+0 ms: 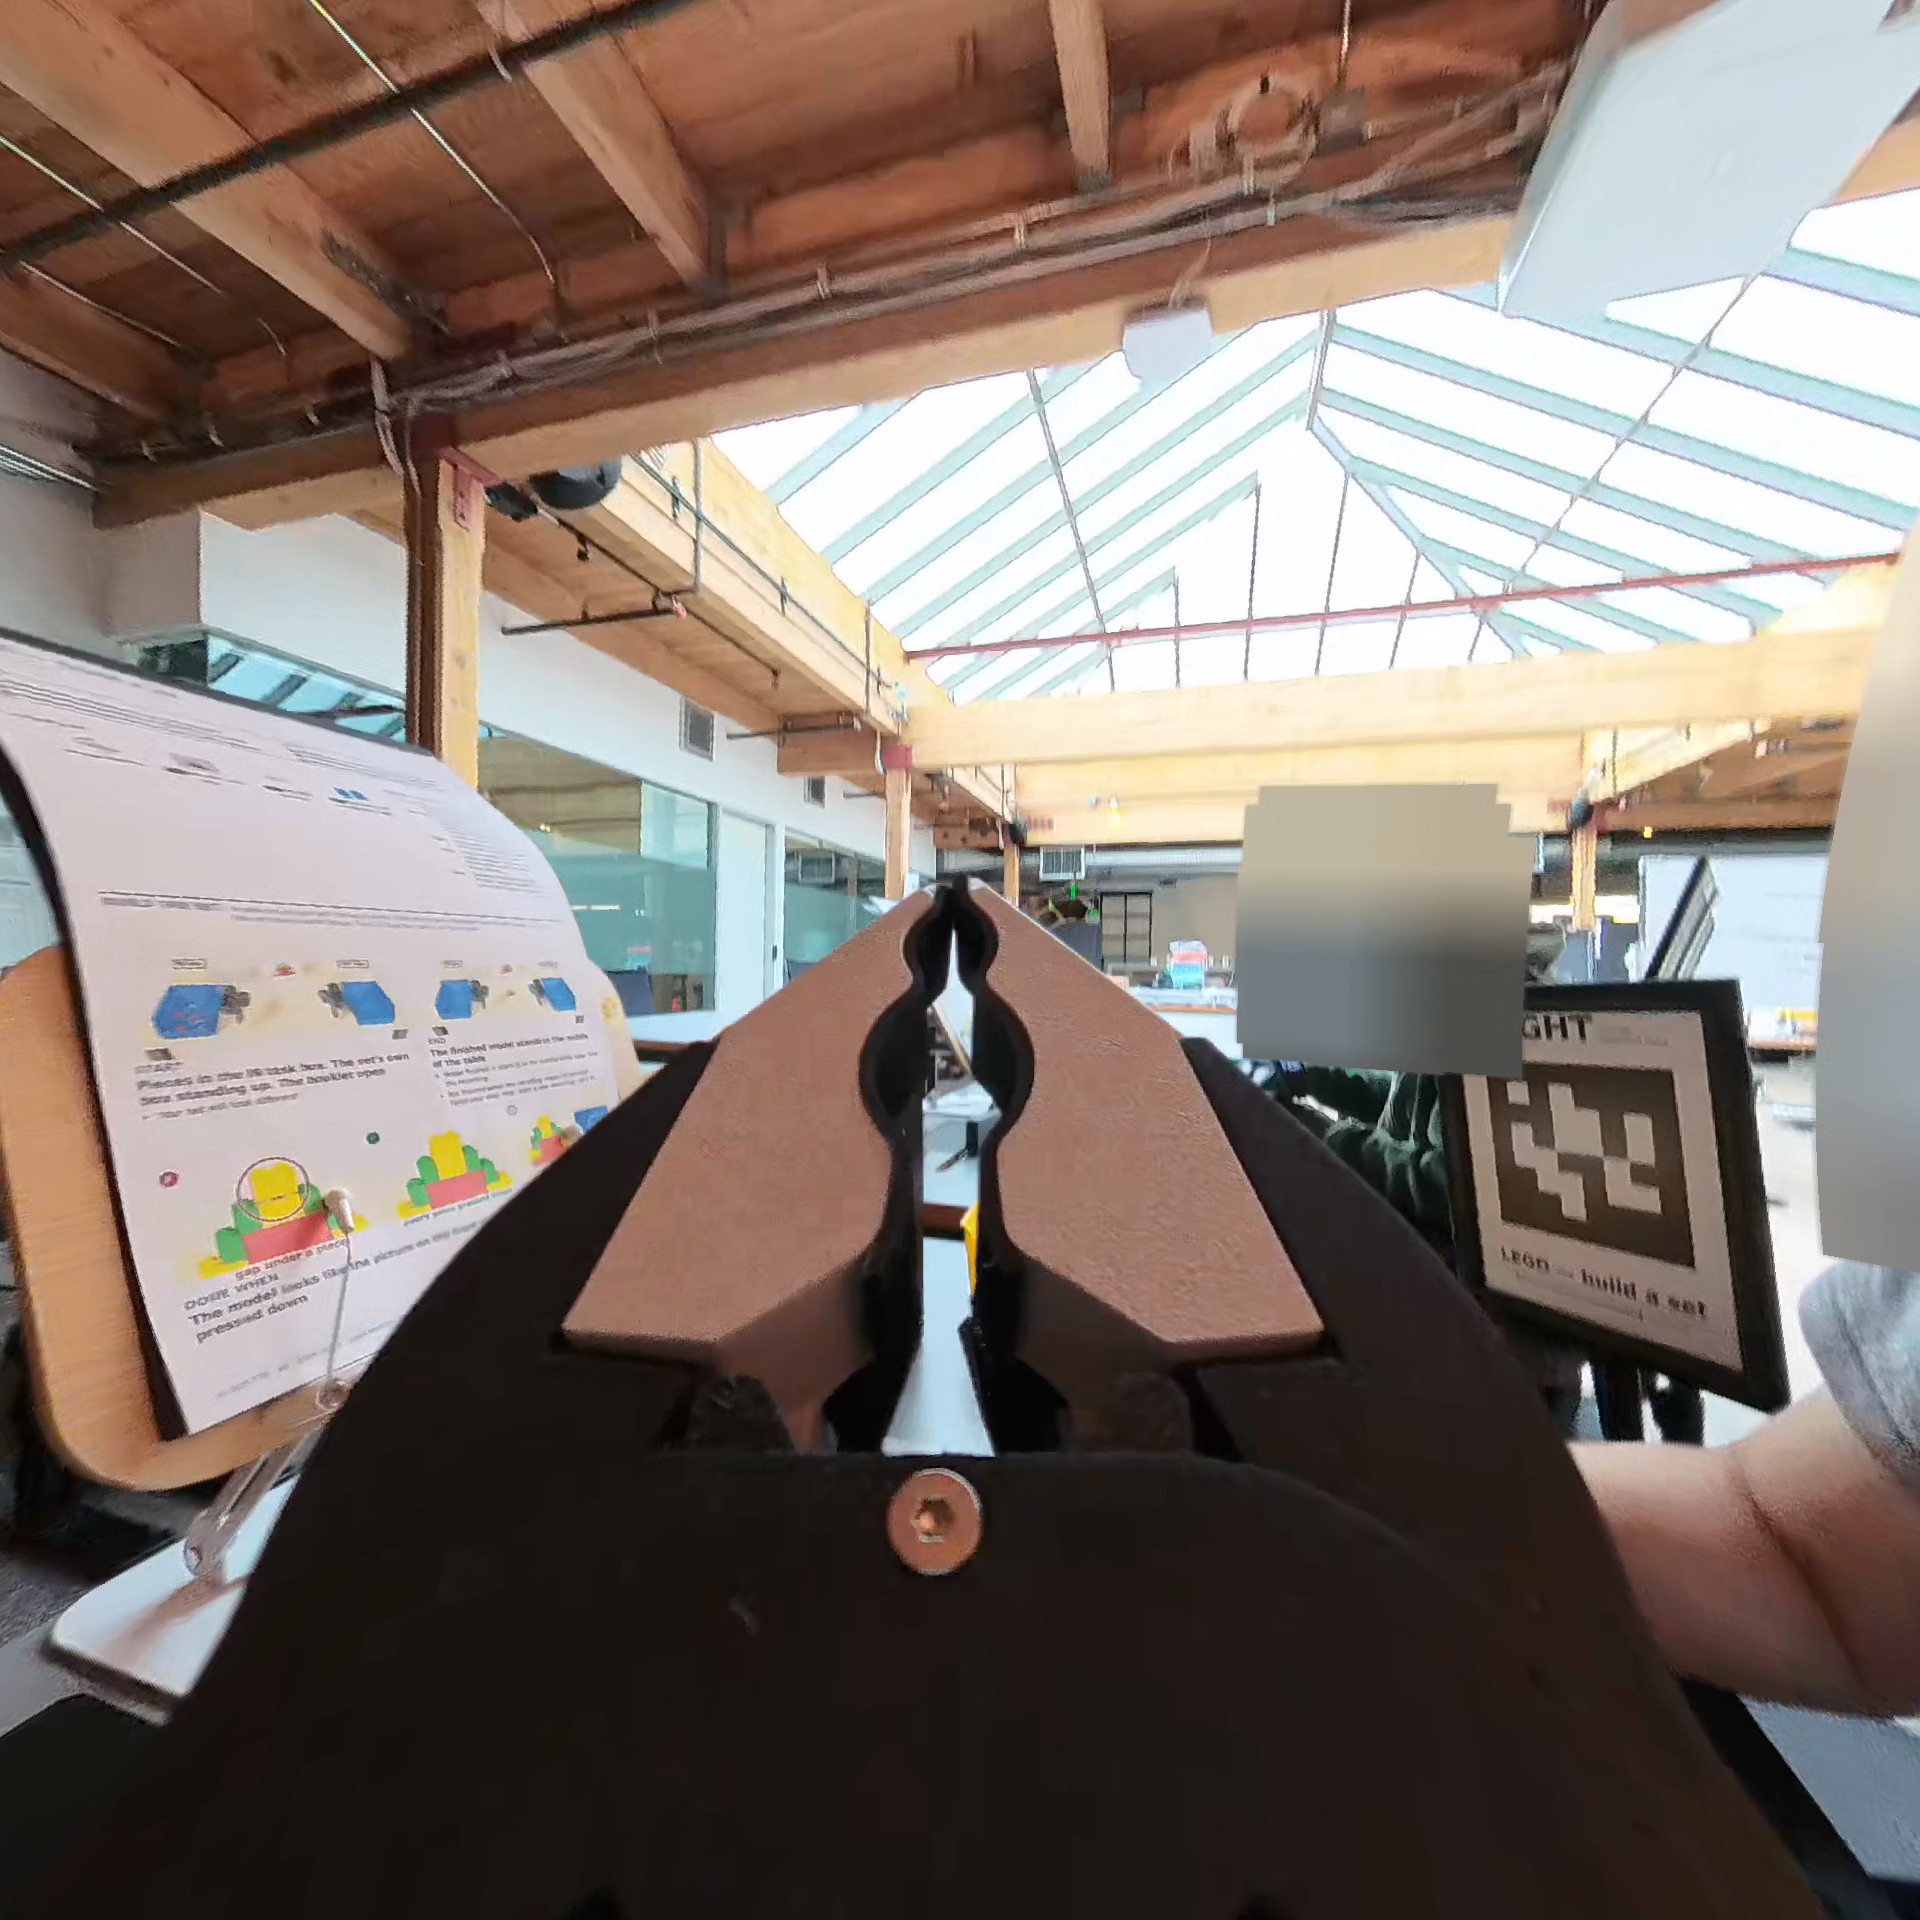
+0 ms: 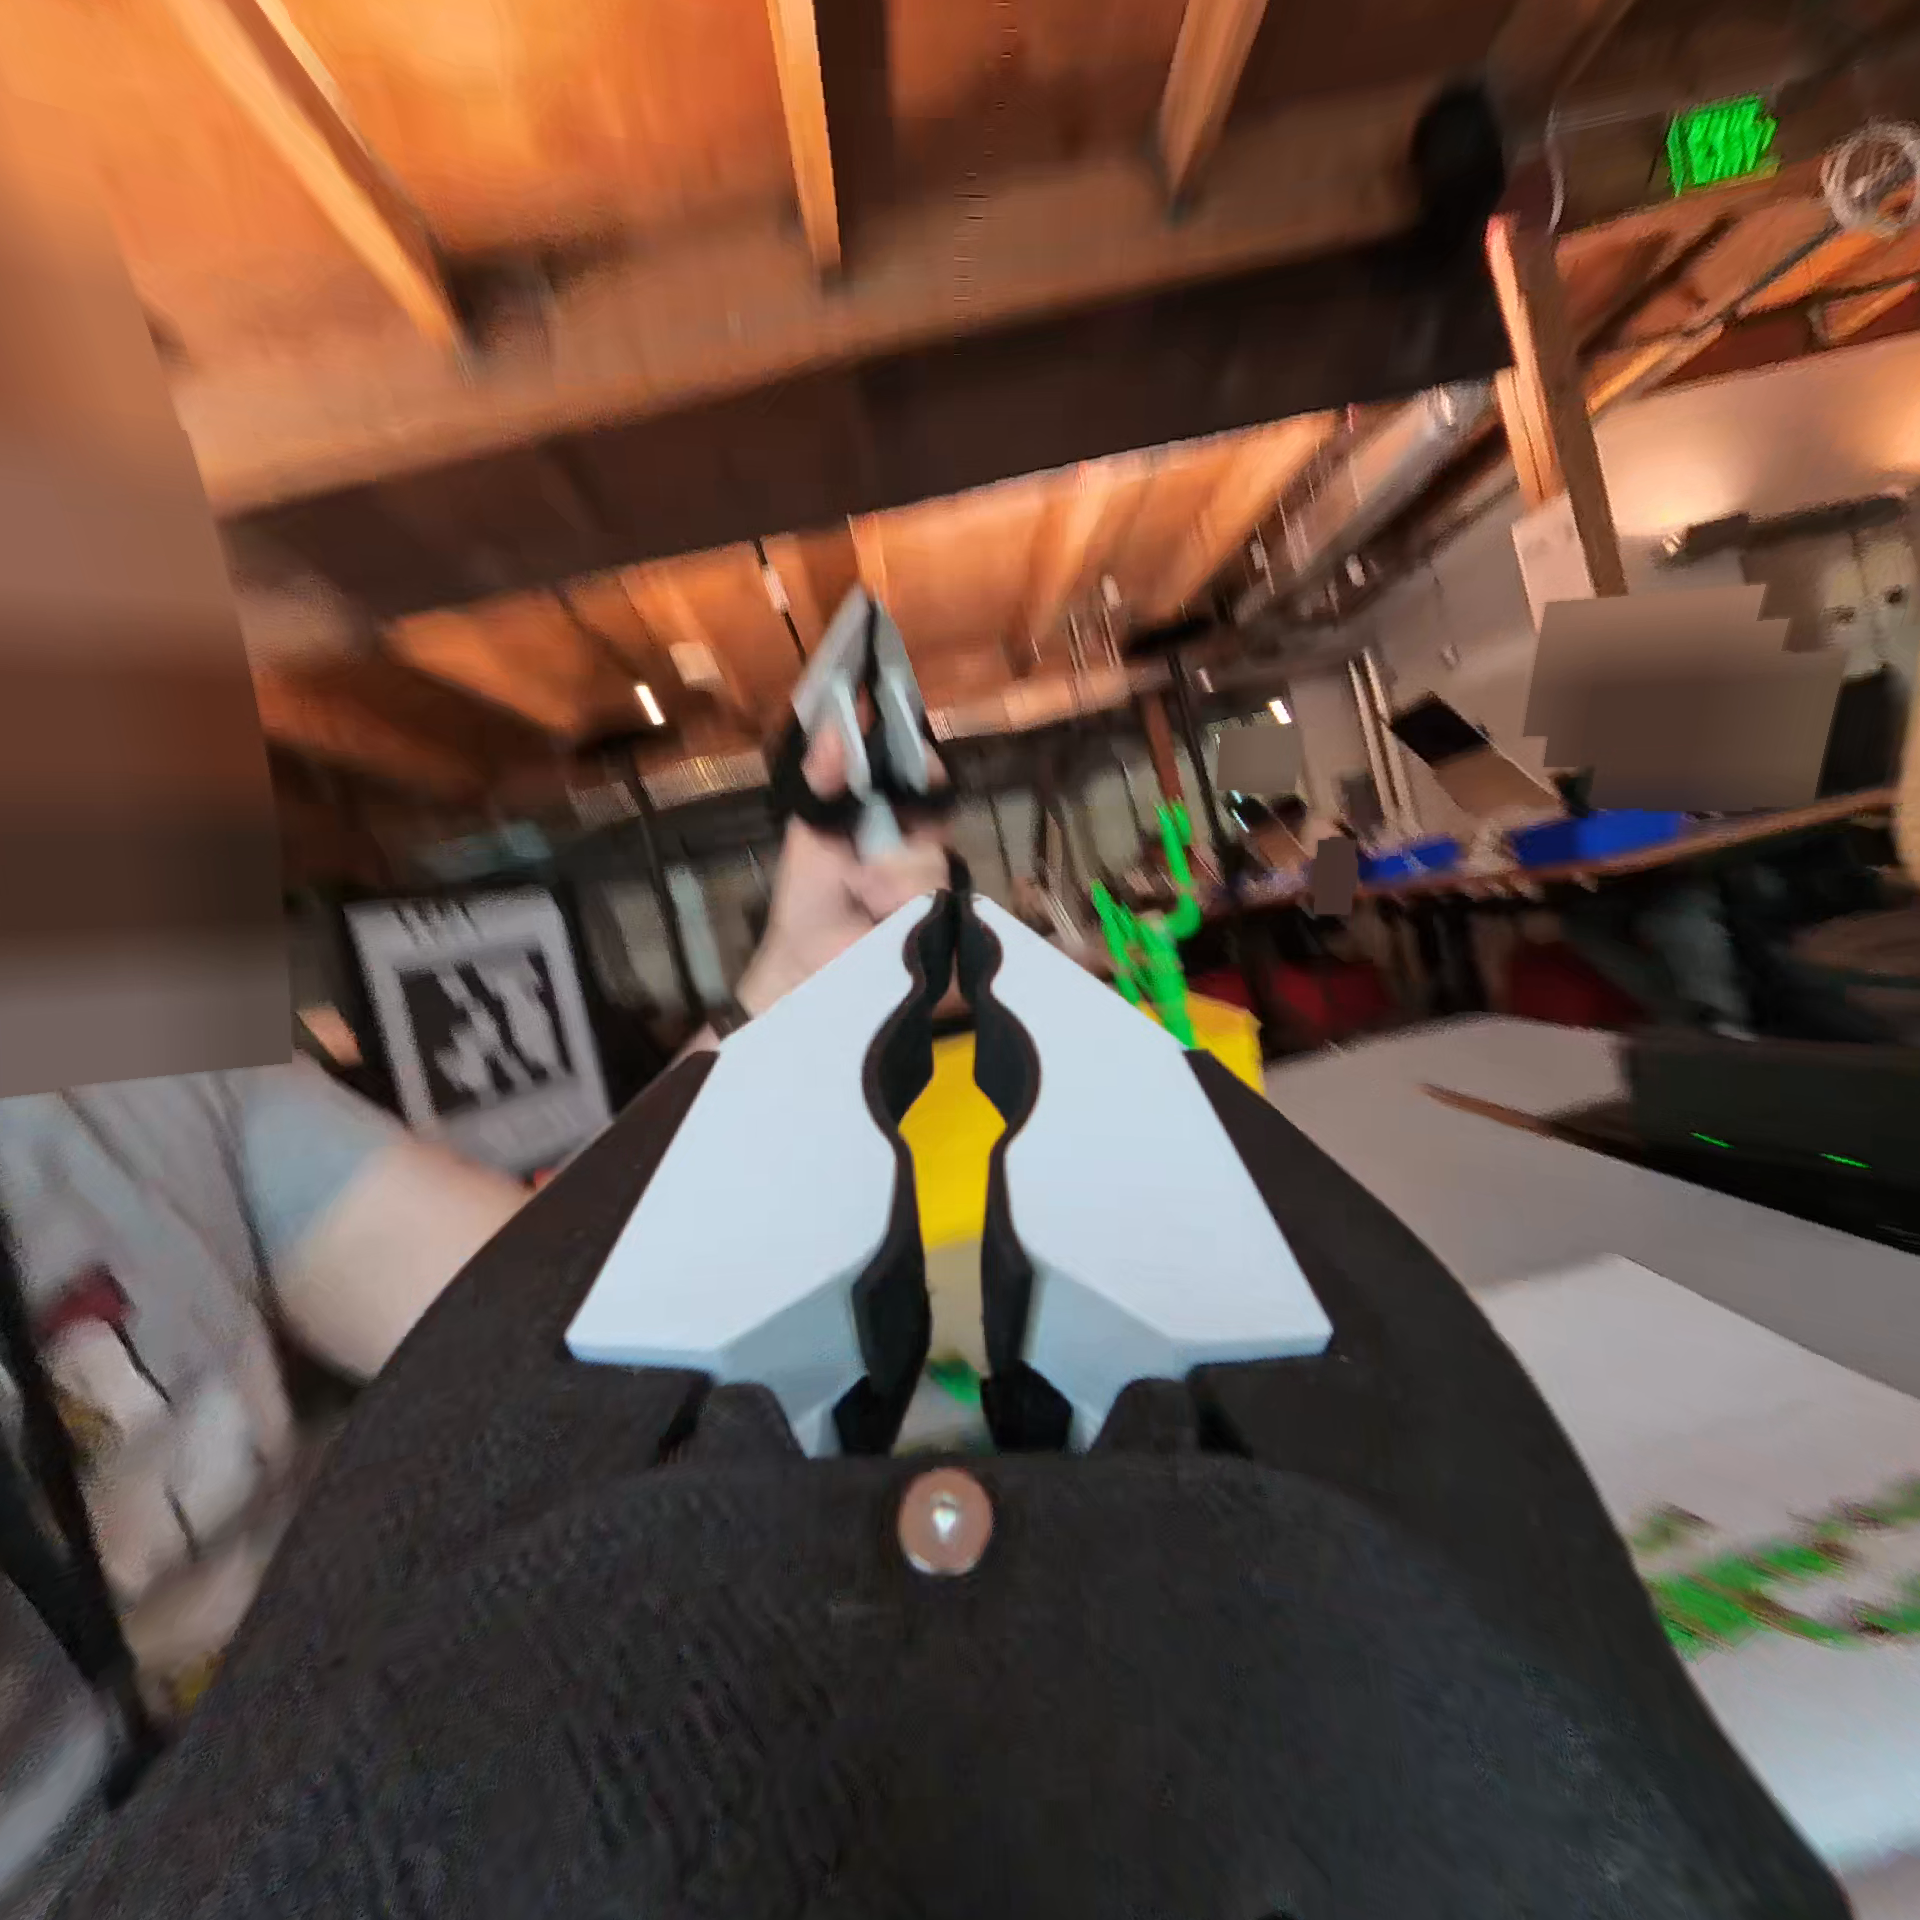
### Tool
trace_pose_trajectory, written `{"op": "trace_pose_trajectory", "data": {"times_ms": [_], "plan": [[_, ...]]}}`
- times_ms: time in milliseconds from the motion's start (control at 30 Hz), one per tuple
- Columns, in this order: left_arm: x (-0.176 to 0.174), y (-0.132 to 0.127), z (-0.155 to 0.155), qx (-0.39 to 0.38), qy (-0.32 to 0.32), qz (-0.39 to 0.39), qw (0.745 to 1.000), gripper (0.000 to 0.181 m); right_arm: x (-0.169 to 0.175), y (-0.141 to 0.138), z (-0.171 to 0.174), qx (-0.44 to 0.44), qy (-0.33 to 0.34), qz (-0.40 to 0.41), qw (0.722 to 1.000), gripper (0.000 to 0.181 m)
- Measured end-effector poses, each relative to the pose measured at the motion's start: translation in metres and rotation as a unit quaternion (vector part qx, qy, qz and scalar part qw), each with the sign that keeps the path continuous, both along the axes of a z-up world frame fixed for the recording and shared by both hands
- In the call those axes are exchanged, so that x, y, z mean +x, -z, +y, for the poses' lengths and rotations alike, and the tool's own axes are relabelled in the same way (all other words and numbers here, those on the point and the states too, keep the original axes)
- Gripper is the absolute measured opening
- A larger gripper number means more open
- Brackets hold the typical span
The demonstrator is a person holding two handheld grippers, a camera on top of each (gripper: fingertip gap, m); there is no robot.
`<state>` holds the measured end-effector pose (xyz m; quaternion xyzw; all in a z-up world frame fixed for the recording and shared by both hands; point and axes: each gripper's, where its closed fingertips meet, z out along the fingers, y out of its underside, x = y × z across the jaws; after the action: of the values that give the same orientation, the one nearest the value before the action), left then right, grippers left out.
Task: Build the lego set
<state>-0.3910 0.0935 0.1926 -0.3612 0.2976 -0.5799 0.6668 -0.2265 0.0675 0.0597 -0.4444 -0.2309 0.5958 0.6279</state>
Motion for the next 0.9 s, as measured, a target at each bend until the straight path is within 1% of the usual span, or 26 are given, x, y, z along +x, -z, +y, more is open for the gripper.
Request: {"op": "trace_pose_trajectory", "data": {"times_ms": [33,67,133,167,233,267,333,367,400,467,533,600,667,700,733,767,800,833,867,900], "plan": [[-0.004,0.002,0.004,-0.008,0.007,-0.007,1.000,0.000,-0.008,0.011,0.004,0.018,0.010,-0.056,0.998,0.000],[-0.007,0.005,0.008,-0.018,0.016,-0.012,1.000,0.000,-0.013,0.016,0.003,0.033,0.007,-0.083,0.996,0.000],[-0.007,0.012,0.018,-0.031,0.015,-0.019,0.999,0.000,-0.008,0.016,0.006,0.036,0.017,-0.070,0.997,0.000],[-0.003,0.015,0.022,-0.034,0.015,-0.014,0.999,0.000,-0.006,0.015,0.004,0.034,0.010,-0.058,0.998,0.000],[0.009,0.021,0.023,-0.038,0.033,0.000,0.999,0.000,-0.008,0.020,-0.002,0.030,-0.028,-0.063,0.997,0.000],[0.016,0.024,0.022,-0.038,0.038,0.009,0.999,0.000,-0.011,0.026,-0.004,0.027,-0.037,-0.075,0.996,0.000],[0.026,0.029,0.020,-0.032,0.033,0.021,0.999,0.000,-0.020,0.039,-0.013,0.013,-0.074,-0.095,0.993,0.000],[0.030,0.030,0.017,-0.031,0.037,0.028,0.998,0.000,-0.023,0.041,-0.016,0.005,-0.088,-0.095,0.992,0.000],[0.034,0.031,0.015,-0.032,0.043,0.035,0.998,0.000,-0.024,0.038,-0.017,0.003,-0.088,-0.088,0.992,0.000],[0.039,0.030,0.011,-0.039,0.047,0.034,0.998,0.000,-0.024,0.021,-0.019,0.015,-0.097,-0.078,0.992,0.000],[0.045,0.030,0.007,-0.056,0.060,0.035,0.996,0.000,-0.026,0.006,-0.011,0.033,-0.101,-0.108,0.989,0.000],[0.055,0.025,0.004,-0.076,0.071,0.026,0.994,0.000,-0.022,-0.017,0.003,0.043,-0.104,-0.115,0.987,0.000],[0.070,0.024,0.002,-0.085,0.072,0.031,0.993,0.000,-0.011,-0.050,0.018,0.031,-0.125,-0.081,0.988,0.000],[0.078,0.023,0.003,-0.087,0.067,0.028,0.994,0.000,-0.005,-0.062,0.026,0.027,-0.126,-0.075,0.989,0.000],[0.087,0.022,0.002,-0.092,0.068,0.023,0.993,0.000,0.001,-0.072,0.029,0.031,-0.129,-0.066,0.989,0.000],[0.095,0.022,0.001,-0.096,0.073,0.020,0.992,0.000,0.008,-0.082,0.025,0.038,-0.139,-0.039,0.989,0.000],[0.102,0.024,0.001,-0.099,0.076,0.018,0.992,0.000,0.017,-0.089,0.018,0.048,-0.142,-0.003,0.989,0.000],[0.108,0.027,0.002,-0.103,0.074,0.018,0.992,0.000,0.025,-0.091,0.018,0.058,-0.125,0.024,0.990,0.000],[0.115,0.032,0.003,-0.108,0.071,0.027,0.991,0.000,0.028,-0.086,0.027,0.046,-0.102,0.023,0.993,0.000],[0.122,0.039,0.006,-0.114,0.067,0.046,0.990,0.000,0.027,-0.077,0.032,0.031,-0.106,-0.001,0.994,0.000]]}}
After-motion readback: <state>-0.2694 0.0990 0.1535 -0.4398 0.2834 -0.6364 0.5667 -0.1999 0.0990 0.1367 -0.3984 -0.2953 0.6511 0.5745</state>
